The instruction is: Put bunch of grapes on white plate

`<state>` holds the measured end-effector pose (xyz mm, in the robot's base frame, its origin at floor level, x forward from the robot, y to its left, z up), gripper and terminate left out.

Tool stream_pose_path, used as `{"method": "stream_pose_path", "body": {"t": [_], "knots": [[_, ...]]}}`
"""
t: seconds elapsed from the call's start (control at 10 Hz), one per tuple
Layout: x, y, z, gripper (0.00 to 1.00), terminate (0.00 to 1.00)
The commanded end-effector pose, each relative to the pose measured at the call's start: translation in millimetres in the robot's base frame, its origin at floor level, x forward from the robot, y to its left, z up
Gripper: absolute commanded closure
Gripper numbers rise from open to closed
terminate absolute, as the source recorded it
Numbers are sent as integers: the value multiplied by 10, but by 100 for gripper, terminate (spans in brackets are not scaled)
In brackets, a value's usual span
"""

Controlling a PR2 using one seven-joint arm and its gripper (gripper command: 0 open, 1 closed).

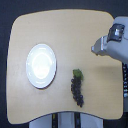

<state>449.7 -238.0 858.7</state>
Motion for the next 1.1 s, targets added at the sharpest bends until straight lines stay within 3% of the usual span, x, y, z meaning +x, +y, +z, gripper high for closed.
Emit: {"method": "stream_pose_path", "body": {"t": [0.0,1.0], "knots": [[-328,605,-294,0,0],[-841,1515,-808,0,0]]}}
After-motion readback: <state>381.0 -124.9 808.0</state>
